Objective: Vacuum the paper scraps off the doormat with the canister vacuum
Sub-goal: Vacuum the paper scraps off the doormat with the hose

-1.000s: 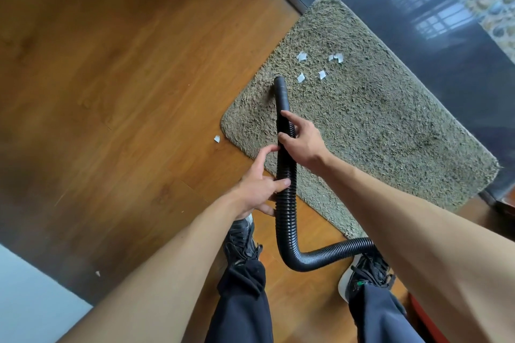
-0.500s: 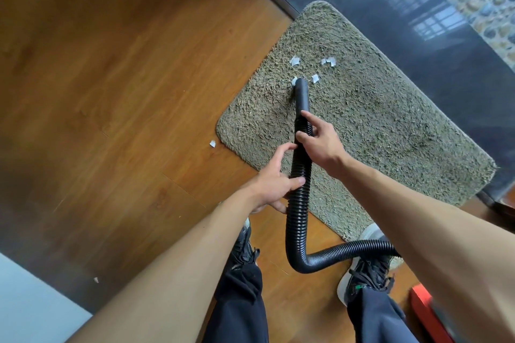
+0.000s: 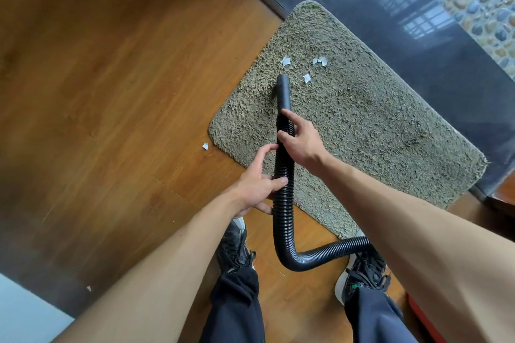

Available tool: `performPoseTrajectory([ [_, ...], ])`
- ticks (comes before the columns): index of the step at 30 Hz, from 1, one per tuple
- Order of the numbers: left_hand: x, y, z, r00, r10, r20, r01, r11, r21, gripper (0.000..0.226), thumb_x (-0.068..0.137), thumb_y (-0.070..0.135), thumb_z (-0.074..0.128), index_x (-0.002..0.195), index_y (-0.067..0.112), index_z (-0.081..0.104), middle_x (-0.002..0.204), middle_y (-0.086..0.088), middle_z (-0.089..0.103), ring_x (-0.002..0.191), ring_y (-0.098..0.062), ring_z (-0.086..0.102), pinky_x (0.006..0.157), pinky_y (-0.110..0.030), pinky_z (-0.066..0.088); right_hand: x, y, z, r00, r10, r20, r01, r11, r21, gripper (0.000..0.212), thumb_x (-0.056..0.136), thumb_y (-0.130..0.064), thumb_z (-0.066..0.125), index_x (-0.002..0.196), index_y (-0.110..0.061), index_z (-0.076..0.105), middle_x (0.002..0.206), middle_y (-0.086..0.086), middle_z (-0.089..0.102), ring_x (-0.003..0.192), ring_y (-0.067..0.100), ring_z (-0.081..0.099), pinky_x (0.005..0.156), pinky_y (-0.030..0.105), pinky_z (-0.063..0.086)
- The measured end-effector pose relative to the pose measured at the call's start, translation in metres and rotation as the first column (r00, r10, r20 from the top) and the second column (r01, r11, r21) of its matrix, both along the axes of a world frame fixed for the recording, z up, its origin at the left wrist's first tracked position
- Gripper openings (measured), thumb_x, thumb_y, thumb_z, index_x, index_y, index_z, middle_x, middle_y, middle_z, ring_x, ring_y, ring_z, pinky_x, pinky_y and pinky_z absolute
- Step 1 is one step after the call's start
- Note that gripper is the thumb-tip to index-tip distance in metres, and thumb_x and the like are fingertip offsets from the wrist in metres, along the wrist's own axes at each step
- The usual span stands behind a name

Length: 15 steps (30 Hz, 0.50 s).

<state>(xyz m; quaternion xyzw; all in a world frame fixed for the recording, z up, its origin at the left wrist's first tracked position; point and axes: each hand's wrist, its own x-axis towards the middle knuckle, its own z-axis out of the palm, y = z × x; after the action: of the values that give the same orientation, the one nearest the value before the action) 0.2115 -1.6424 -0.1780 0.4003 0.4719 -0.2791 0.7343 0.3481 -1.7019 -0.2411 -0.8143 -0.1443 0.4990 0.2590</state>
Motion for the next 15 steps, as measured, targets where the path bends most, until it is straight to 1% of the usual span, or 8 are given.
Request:
performPoseTrajectory([
  [4, 0.012, 0.004, -0.003, 1.000, 0.000, 0.013, 0.000, 1.000, 0.016, 0.066, 0.098, 0.006, 0.058, 0.135, 0.053, 0.030, 0.109, -0.015, 0.071, 0.099, -0.028, 0.072, 0.077, -0.059, 0.059, 0.010, 0.006, -0.002, 1.000, -0.013, 0.011, 0.013, 1.000, -0.009, 0.068, 0.080, -0.035, 0.054, 0.147, -0.030, 0.041, 0.120, 0.013, 0.063, 0.099, 0.026, 0.068, 0.088, 0.048, 0.057],
  [8, 0.022, 0.008, -0.007, 1.000, -0.011, 0.027, 0.011, 1.000, 0.022, 0.064, 0.098, 0.006, 0.057, 0.135, 0.051, 0.029, 0.110, -0.016, 0.071, 0.098, -0.029, 0.071, 0.077, -0.060, 0.058, 0.021, 0.011, -0.006, 1.000, 0.015, 0.021, -0.015, 1.000, -0.007, 0.064, 0.086, -0.027, 0.056, 0.148, -0.027, 0.040, 0.122, 0.014, 0.061, 0.096, 0.027, 0.068, 0.085, 0.048, 0.059],
  [15, 0.027, 0.012, -0.010, 0.999, -0.018, 0.032, 0.017, 0.999, 0.030, 0.062, 0.098, 0.006, 0.056, 0.133, 0.051, 0.030, 0.105, -0.013, 0.071, 0.092, -0.026, 0.070, 0.078, -0.062, 0.057, 0.024, 0.014, -0.009, 0.999, 0.014, 0.039, -0.013, 1.000, -0.009, 0.070, 0.078, -0.040, 0.051, 0.147, -0.031, 0.040, 0.122, 0.013, 0.062, 0.103, 0.028, 0.066, 0.090, 0.050, 0.056],
])
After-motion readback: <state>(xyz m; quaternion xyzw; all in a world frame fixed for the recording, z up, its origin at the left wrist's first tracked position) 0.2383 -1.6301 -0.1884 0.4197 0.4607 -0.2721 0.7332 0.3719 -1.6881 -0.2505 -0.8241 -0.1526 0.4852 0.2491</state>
